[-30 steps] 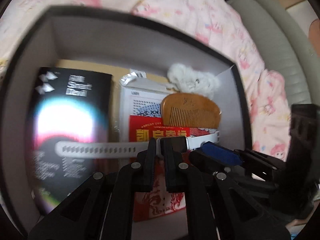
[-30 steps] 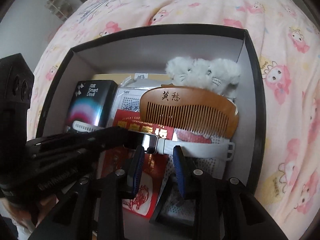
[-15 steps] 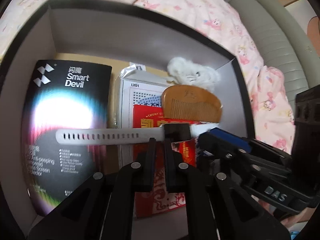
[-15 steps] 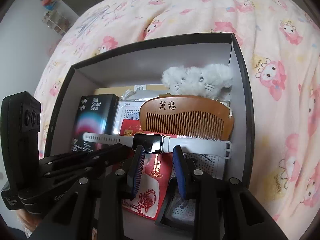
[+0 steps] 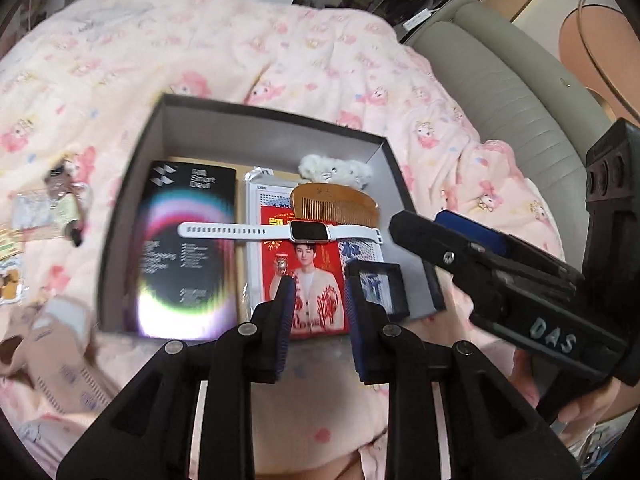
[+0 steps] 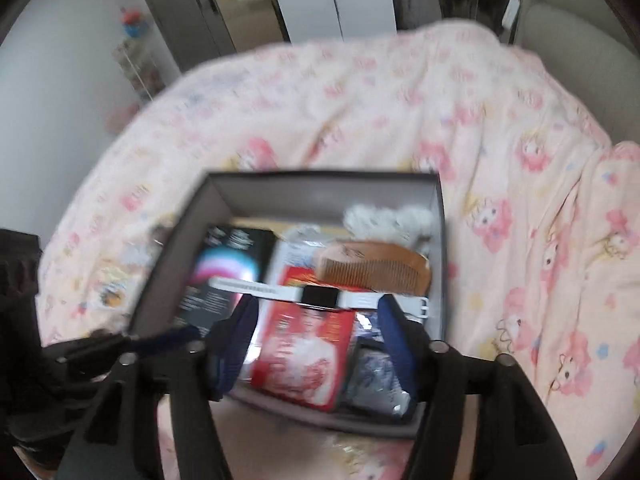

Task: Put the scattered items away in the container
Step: 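Open both grippers and withdraw them from the box, then grasp the beige fabric mask with the right gripper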

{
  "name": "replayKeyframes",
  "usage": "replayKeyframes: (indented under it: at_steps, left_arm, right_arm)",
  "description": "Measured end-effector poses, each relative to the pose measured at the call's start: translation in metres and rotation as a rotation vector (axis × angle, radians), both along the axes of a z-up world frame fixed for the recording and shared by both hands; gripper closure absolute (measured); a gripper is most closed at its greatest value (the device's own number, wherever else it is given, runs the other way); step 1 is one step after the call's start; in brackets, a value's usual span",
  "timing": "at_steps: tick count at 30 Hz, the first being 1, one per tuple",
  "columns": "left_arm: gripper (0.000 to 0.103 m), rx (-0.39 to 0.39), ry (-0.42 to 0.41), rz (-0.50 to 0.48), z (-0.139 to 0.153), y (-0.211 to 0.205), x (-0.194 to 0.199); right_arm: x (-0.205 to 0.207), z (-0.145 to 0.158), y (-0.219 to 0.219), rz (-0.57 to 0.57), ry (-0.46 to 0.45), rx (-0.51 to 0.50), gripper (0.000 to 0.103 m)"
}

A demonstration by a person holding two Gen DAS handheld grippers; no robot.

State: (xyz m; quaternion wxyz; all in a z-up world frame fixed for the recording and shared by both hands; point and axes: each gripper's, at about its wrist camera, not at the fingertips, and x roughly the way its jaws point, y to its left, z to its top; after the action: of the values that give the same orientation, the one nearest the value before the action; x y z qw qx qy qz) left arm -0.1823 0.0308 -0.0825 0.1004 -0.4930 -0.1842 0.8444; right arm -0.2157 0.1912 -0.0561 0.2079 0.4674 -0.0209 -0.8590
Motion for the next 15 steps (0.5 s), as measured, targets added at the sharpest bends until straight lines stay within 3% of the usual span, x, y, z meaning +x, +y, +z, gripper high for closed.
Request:
replayKeyframes:
  at_steps: [7, 15]
  left_arm:
    - [0.078, -0.057, 0.04, -0.02, 0.028, -0.007, 0.046]
    - [0.07, -0.077, 0.053, -0.046, 0.035, -0.024, 0.082]
  right_arm:
    - [0.046, 0.013, -0.021, -0.031, -0.011, -0.093, 0.042]
    - [0.096, 0.028, -0.053, 0.011, 0.019, -0.066, 0.042]
